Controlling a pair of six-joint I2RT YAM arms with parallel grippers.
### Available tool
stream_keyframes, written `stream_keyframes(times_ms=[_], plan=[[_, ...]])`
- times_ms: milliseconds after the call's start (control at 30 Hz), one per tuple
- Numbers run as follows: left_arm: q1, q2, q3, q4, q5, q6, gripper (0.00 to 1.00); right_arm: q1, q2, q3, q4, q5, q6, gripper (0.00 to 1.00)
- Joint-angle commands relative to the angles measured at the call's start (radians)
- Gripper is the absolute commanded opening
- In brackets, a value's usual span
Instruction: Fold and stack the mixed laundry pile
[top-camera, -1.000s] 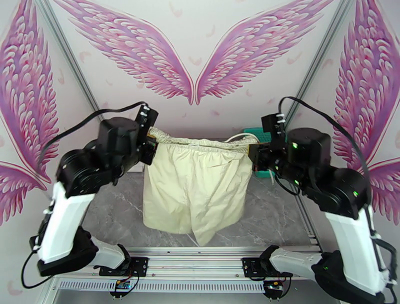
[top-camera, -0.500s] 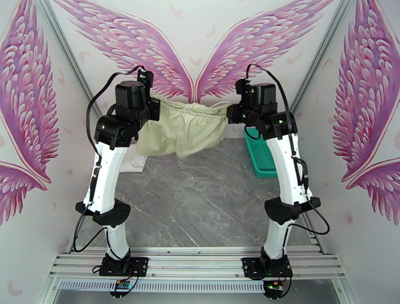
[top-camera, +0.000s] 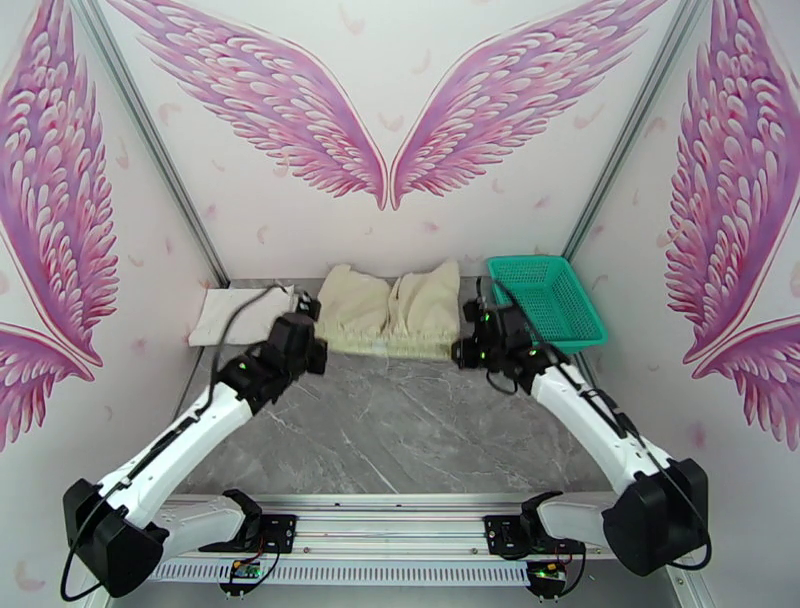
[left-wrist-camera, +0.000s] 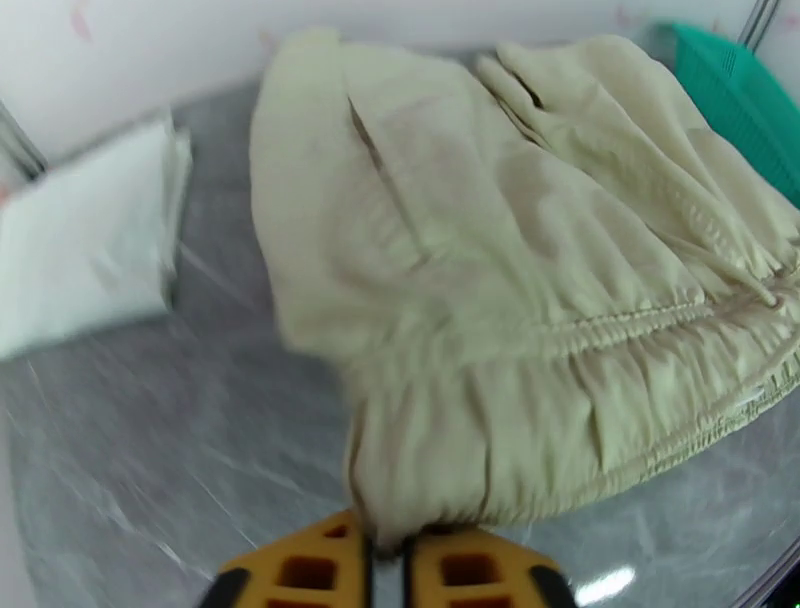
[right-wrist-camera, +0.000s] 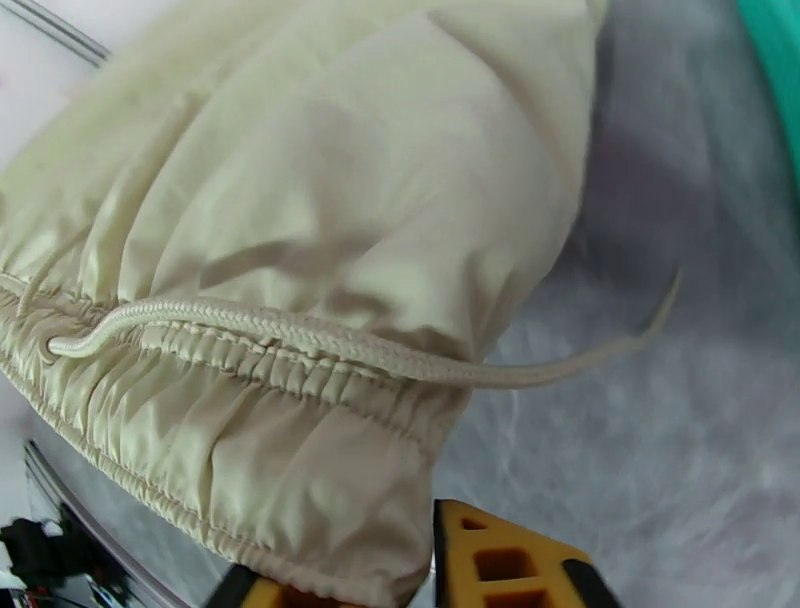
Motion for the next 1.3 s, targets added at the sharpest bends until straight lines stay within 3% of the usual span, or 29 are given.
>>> stream_keyframes(times_ms=[0, 67, 200, 300, 467, 600, 767, 1033, 1267], plan=[[-0.083, -0.076, -0.15, 0.029, -0.074, -0.242, 0.48, -0.004, -0.181, -0.182, 0.039, 0.014, 0.096, 0.48], [-0.106, -0.077, -0.195, -0.002, -0.069, -0.301, 0.49, -0.003, -0.285, -0.219, -0.004, 0.029, 0.107, 0.57], [-0.083, -0.019, -0.129, -0.049, -0.072, -0.261, 0.48, -0.006, -0.351, -0.154, -0.059, 0.111, 0.125, 0.65], [-0.04, 0.096, -0.005, -0.06, -0.039, -0.21, 0.48, -0.01, -0.232, -0.056, -0.071, 0.158, 0.137, 0.66], [-0.036, 0.303, 0.159, -0.038, 0.063, -0.214, 0.63, -0.01, 0.026, 0.081, -0.014, 0.069, 0.127, 0.66], [-0.042, 0.425, 0.154, 0.017, 0.097, -0.272, 0.64, -0.002, 0.178, 0.152, -0.018, 0.038, 0.091, 0.65], [-0.048, 0.508, 0.081, 0.019, 0.027, -0.314, 0.6, 0.0, 0.268, 0.14, -0.027, 0.063, 0.061, 0.56], [0.045, 0.457, -0.078, -0.009, -0.013, -0.351, 0.41, 0.1, 0.222, 0.068, -0.088, 0.077, 0.11, 0.44], [0.28, 0.264, -0.162, -0.004, 0.053, -0.293, 0.43, 0.298, 0.135, 0.03, -0.145, 0.043, 0.239, 0.41]])
